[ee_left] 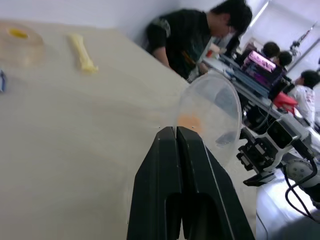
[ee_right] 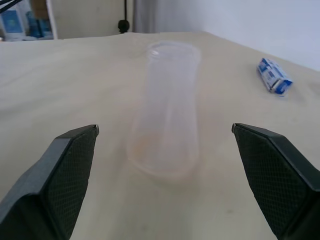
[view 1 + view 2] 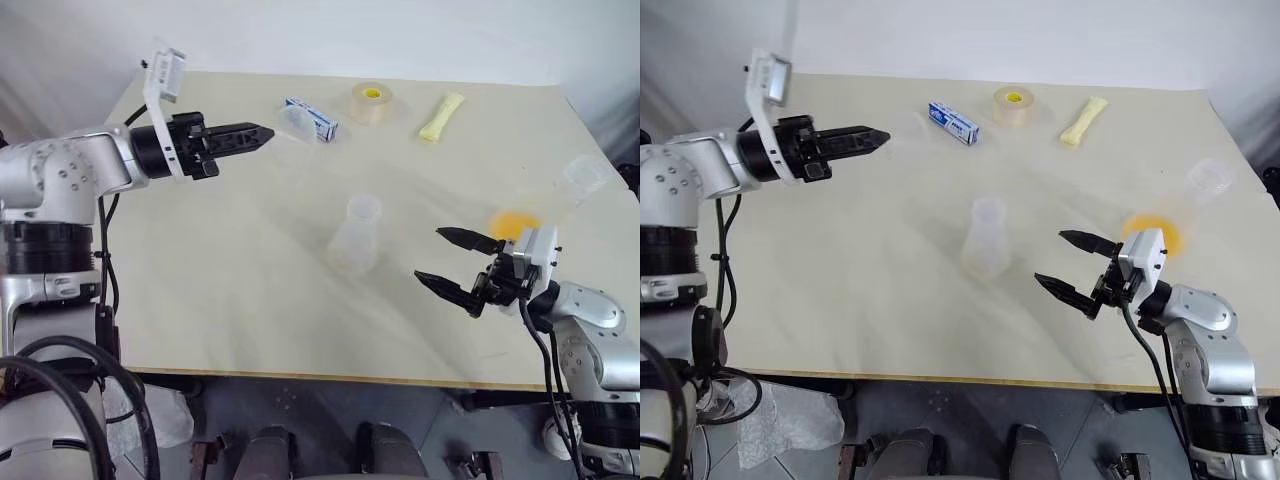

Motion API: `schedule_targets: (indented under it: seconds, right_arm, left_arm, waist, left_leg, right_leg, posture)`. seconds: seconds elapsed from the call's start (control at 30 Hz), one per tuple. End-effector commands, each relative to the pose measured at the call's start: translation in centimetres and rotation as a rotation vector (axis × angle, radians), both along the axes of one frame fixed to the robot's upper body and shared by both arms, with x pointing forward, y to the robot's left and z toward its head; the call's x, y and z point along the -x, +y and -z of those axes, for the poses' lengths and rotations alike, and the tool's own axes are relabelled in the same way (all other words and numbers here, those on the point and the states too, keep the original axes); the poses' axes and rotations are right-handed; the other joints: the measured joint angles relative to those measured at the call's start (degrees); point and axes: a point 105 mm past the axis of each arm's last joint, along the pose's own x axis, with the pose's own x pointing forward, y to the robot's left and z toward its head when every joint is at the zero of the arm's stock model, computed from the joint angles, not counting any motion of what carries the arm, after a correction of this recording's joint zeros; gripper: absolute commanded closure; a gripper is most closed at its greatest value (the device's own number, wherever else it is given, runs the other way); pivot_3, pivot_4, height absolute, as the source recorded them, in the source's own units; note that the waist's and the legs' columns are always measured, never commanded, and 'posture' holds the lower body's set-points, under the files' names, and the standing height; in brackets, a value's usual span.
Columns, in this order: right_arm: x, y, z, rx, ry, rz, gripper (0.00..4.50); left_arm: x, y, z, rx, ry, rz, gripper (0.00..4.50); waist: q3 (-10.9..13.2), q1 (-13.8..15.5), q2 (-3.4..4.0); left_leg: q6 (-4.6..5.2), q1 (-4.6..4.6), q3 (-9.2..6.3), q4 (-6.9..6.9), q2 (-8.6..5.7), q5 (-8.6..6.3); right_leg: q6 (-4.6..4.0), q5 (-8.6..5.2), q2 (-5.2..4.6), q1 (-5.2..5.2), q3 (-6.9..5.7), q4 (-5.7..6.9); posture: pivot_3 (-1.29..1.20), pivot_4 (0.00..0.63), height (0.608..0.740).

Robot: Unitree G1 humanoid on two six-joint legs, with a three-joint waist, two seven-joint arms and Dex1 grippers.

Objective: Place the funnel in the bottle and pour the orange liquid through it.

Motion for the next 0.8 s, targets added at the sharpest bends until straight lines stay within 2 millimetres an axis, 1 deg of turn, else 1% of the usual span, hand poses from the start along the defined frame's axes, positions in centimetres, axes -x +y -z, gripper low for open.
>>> schedule_targets:
  seconds: [0.03,0.1,0.2,0.3,0.4,0.57,0.8]
  right_arm:
    - [0.7,0.0,-1.6,-0.023,-0.065,0.022,0.0]
    - [1.0,0.0,-1.6,-0.027,-0.067,0.036,0.0]
    - [1.4,-0.1,-1.8,-0.026,-0.073,0.049,0.0]
    - [2.0,-0.3,-2.1,-0.018,-0.078,0.053,0.0]
    - [2.4,-0.3,-2.3,-0.013,-0.083,0.062,0.0]
    - [2.6,-0.5,-2.4,-0.012,-0.095,0.089,0.0]
    - [2.9,-0.4,-2.1,-0.019,-0.092,0.112,0.0]
  left_arm:
    - [-0.2,-0.7,-1.9,0.002,-0.021,0.048,4.49]
    - [-0.3,-1.6,-2.5,-0.002,0.01,0.085,4.49]
    - [-0.2,-2.8,-2.5,-0.052,0.093,0.148,4.49]
    - [-0.1,-3.9,-2.6,-0.089,0.102,0.214,4.49]
    - [0.0,-4.4,-2.2,-0.126,0.133,0.249,4.49]
    - [0.0,-5.1,-1.1,-0.199,0.207,0.293,4.49]
    - [-0.3,-5.8,-0.9,-0.23,0.232,0.306,4.49]
  waist:
    - [0.01,0.06,-0.02]
    - [0.02,0.09,-0.03]
    - [0.03,0.13,-0.06]
    - [0.04,0.19,-0.06]
    - [0.04,0.07,-0.07]
    - [0.05,0.09,-0.09]
    - [0.07,0.11,-0.11]
  left_leg:
    - [0.0,0.0,0.04,0.0,0.02,0.0]
    - [0.0,-0.04,0.09,0.01,0.02,0.0]
    - [0.0,-0.07,0.14,0.0,0.01,0.0]
    - [0.0,-0.05,0.22,-0.02,0.01,0.0]
    - [0.0,-0.08,0.34,-0.03,0.04,0.0]
    - [0.01,-0.27,0.7,-0.05,0.05,0.0]
    - [0.01,-0.31,0.82,-0.05,0.07,0.0]
  right_leg:
    - [0.0,0.0,0.02,-0.01,0.02,-0.01]
    - [0.0,0.0,0.02,-0.06,0.04,-0.02]
    - [0.01,0.0,0.02,-0.1,0.06,-0.01]
    - [0.01,0.0,0.01,-0.15,0.12,-0.01]
    - [0.01,-0.01,0.03,-0.24,0.18,0.01]
    - [0.01,-0.01,0.05,-0.72,0.48,0.21]
    - [0.01,-0.01,0.05,-0.82,0.57,0.24]
  posture:
    - [0.0,0.15,0.74]
    - [0.0,0.15,0.74]
    - [0.0,0.15,0.74]
    - [0.0,0.15,0.74]
    - [0.0,0.15,0.74]
    - [0.0,0.15,0.74]
    - [0.0,0.15,0.74]
